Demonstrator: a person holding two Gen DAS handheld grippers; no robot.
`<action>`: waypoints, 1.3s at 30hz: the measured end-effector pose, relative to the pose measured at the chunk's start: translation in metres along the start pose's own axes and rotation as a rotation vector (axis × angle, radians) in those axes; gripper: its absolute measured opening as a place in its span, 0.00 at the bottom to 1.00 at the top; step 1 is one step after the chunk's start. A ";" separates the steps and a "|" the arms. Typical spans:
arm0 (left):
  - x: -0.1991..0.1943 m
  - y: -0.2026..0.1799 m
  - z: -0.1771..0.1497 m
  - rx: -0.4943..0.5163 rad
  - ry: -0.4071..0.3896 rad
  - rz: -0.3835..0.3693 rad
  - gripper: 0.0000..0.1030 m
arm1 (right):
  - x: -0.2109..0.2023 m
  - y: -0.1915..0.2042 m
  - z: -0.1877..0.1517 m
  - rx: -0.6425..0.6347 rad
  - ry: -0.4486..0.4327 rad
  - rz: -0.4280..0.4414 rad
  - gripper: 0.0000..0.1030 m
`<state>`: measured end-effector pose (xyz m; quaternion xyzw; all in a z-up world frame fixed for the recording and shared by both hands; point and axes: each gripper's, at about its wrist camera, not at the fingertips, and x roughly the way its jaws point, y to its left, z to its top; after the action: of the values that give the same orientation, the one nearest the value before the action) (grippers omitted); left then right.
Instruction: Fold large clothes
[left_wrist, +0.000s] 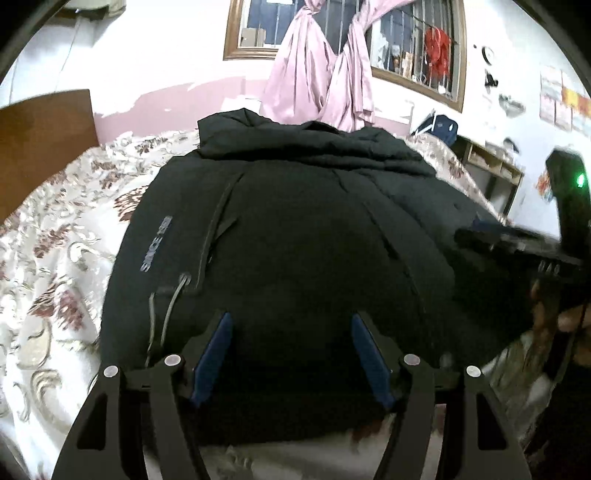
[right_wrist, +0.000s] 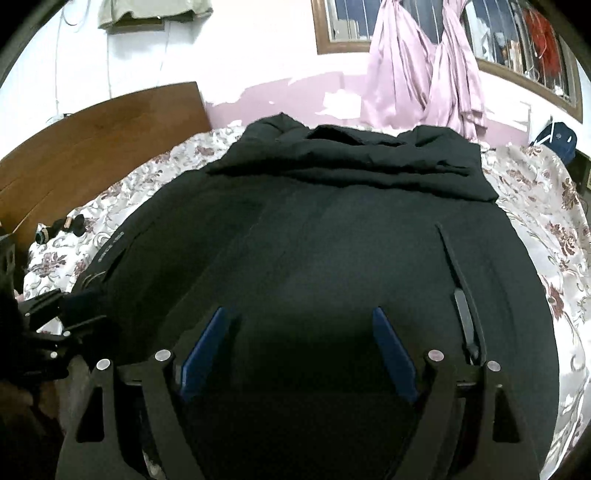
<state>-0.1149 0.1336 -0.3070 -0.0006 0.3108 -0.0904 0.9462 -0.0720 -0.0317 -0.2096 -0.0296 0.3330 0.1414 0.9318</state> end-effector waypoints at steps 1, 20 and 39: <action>-0.003 -0.001 -0.005 0.005 0.009 0.005 0.64 | -0.005 0.001 -0.003 -0.003 -0.011 -0.002 0.75; 0.000 -0.017 -0.065 0.235 0.000 0.141 0.72 | -0.104 0.026 -0.043 -0.034 -0.038 -0.137 0.77; -0.001 -0.024 -0.078 0.388 -0.034 0.201 0.72 | -0.111 0.025 -0.075 -0.053 0.042 -0.225 0.77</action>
<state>-0.1653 0.1147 -0.3678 0.2112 0.2700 -0.0538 0.9379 -0.2071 -0.0464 -0.1971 -0.0945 0.3431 0.0440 0.9335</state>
